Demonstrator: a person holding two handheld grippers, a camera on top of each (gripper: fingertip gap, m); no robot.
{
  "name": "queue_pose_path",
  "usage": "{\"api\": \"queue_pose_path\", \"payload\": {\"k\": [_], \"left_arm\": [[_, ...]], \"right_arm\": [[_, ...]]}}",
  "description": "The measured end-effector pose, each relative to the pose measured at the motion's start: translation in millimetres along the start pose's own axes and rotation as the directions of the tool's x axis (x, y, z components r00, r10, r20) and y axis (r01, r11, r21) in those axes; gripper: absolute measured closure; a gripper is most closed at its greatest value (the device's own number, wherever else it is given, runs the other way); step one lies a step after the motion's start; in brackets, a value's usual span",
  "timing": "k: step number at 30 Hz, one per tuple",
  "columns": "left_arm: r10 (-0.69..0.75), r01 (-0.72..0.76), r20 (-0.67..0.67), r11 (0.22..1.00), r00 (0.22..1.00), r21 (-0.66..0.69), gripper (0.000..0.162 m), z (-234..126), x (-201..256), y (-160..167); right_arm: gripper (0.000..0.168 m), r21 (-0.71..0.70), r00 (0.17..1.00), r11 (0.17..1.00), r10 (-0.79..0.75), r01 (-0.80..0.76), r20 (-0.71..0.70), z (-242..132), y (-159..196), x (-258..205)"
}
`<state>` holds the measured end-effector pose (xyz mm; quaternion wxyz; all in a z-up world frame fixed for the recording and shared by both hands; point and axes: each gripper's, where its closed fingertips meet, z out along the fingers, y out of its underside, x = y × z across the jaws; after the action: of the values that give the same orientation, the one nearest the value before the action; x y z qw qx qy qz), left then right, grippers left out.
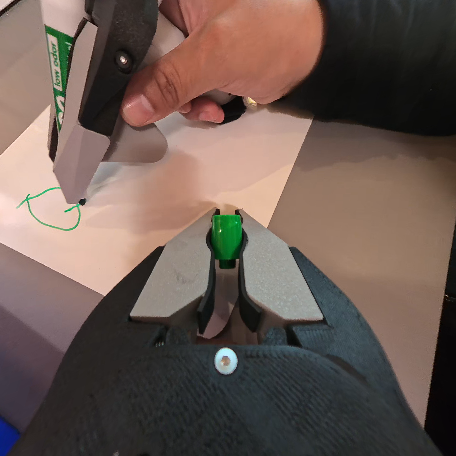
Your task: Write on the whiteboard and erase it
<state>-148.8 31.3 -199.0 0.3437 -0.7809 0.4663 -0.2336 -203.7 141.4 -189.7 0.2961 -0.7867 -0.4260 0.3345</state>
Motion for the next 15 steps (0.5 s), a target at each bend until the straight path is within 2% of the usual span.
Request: {"api": "queue_pose_path", "payload": {"k": [15], "left_arm": [[0.003,-0.003,0.002,1.0,1.0,0.002,0.152,0,0,0]], "right_arm": [[0.142,0.042,1.0,0.999,0.015,-0.016,0.017,-10,-2,-2]]}}
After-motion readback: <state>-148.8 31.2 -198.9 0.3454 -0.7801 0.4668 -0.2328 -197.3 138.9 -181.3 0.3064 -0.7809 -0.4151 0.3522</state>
